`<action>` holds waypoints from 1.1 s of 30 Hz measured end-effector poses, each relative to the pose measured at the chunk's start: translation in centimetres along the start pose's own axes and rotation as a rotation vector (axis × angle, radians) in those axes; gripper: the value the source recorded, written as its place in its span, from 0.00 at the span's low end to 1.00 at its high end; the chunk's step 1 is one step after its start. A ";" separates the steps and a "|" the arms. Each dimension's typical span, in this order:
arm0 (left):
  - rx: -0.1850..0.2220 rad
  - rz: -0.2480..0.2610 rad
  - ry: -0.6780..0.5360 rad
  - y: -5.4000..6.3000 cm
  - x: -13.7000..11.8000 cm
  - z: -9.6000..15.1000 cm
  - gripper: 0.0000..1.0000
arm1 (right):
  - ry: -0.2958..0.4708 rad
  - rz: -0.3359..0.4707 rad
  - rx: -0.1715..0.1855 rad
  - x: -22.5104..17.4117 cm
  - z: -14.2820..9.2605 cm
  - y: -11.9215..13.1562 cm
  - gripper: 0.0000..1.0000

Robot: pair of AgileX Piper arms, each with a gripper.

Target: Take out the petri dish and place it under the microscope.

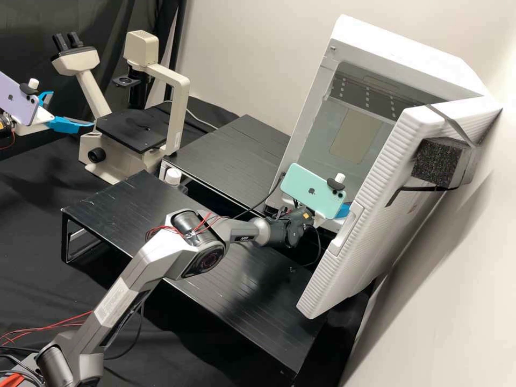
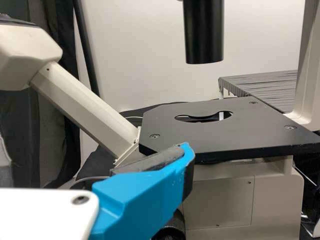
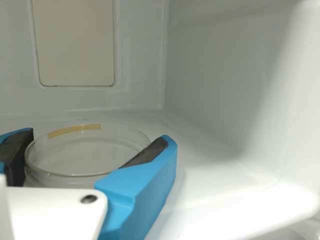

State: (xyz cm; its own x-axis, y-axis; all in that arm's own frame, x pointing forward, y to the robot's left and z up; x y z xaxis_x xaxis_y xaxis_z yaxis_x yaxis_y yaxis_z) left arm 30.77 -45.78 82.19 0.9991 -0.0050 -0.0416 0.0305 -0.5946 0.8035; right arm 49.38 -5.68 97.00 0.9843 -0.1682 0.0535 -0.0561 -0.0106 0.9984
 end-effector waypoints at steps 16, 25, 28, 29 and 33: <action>0.000 0.000 0.000 0.0 0.0 0.0 1.00 | -0.013 0.091 -0.010 -5.7 0.3 2.0 0.00; 0.000 0.000 0.000 0.0 0.0 0.0 1.00 | 0.044 0.128 0.011 -11.1 0.3 1.6 0.00; 0.000 0.000 0.000 0.0 0.0 0.0 1.00 | 0.079 0.138 0.019 -13.1 0.2 1.0 0.00; 0.000 0.000 0.000 0.0 0.0 0.0 1.00 | 0.088 0.140 0.018 -13.8 0.2 0.7 0.00; 0.000 0.000 0.000 0.0 0.0 0.0 1.00 | 0.161 0.147 0.028 -16.7 -0.3 -0.8 0.00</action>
State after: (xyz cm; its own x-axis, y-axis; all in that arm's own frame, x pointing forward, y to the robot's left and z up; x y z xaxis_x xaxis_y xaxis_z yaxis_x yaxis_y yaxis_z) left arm 30.77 -45.78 82.19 0.9991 -0.0050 -0.0416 0.0305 -0.5946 0.8035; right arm 33.00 -2.59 95.35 0.9791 -0.0108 0.2033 -0.2035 -0.0254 0.9787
